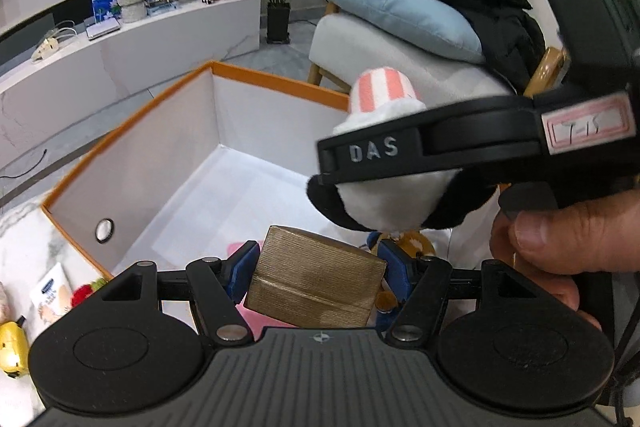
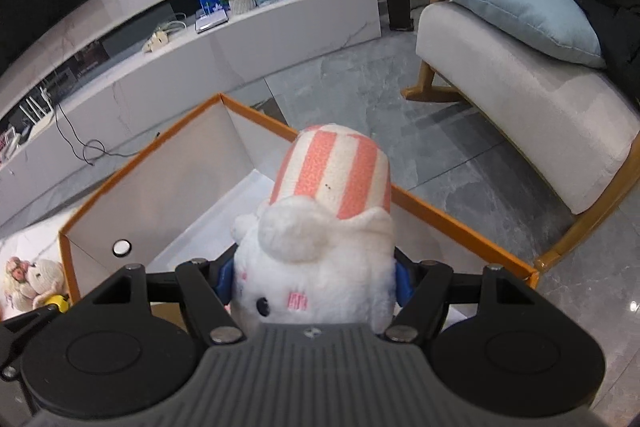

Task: Organize objects
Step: 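Release tan box with left tool while right tool drops white plush into box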

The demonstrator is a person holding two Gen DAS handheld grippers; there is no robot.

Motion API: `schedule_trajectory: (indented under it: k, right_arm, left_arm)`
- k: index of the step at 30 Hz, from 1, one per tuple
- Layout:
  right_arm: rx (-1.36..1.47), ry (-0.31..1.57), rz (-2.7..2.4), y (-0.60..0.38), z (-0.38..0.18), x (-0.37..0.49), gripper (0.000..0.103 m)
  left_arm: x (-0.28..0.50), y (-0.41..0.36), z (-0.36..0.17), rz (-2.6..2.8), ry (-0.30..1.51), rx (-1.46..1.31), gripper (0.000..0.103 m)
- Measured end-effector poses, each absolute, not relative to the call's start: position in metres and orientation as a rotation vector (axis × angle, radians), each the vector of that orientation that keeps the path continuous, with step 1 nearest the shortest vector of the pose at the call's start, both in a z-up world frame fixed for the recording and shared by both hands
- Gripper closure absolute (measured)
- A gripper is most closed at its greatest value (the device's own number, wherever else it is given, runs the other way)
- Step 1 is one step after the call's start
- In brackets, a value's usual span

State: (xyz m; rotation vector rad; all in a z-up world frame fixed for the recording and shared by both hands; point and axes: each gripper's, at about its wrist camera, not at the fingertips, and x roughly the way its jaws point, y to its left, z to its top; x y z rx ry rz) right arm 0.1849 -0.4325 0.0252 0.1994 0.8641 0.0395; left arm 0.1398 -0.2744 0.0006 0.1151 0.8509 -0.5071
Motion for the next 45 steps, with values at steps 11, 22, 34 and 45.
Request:
schedule_trajectory:
  k: [11, 22, 34, 45]
  right_arm:
    - [0.125, 0.928, 0.034, -0.422, 0.006, 0.19, 0.031]
    - [0.067, 0.941, 0.022, -0.419, 0.002, 0.19, 0.029]
    - [0.057, 0.927, 0.01, -0.415, 0.008, 0.19, 0.016]
    - [0.114, 0.874, 0.027, -0.414, 0.024, 0.183, 0.016]
  left_arm:
    - [0.124, -0.293, -0.018, -0.522, 0.855, 0.281, 0.027]
    - [0.116, -0.306, -0.03, -0.52, 0.836, 0.355, 0.026]
    - [0.114, -0.301, -0.021, -0.522, 0.779, 0.315, 0.008]
    - [0.101, -0.261, 0.021, -0.424, 0.64, 0.213, 0.007]
